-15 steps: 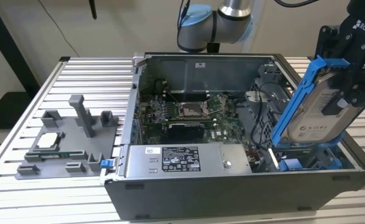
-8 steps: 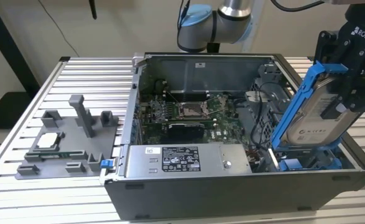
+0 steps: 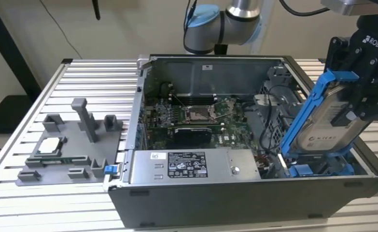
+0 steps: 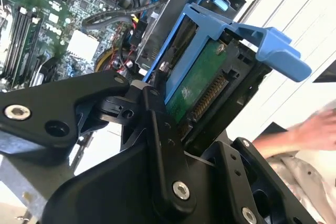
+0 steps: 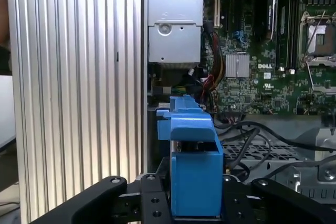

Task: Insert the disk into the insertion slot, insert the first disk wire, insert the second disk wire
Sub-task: 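Insert the disk into the insertion slot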

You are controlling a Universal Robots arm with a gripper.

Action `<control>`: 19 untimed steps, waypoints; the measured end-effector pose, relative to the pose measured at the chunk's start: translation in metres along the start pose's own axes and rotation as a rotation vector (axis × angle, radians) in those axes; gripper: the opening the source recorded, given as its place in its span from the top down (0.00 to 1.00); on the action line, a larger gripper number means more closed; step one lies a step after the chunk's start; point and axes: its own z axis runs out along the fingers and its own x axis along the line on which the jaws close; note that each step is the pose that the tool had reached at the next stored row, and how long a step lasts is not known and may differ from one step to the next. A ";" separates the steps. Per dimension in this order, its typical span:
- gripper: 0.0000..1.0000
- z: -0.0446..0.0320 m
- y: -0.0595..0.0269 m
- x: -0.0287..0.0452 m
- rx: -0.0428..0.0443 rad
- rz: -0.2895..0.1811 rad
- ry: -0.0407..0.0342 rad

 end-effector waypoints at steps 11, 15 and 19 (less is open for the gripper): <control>1.00 0.0119 -0.0092 0.0029 -0.0009 0.000 -0.0367; 1.00 0.0181 -0.0127 0.0029 -0.0010 0.000 -0.0384; 1.00 0.0233 -0.0133 0.0028 -0.0009 0.000 -0.0387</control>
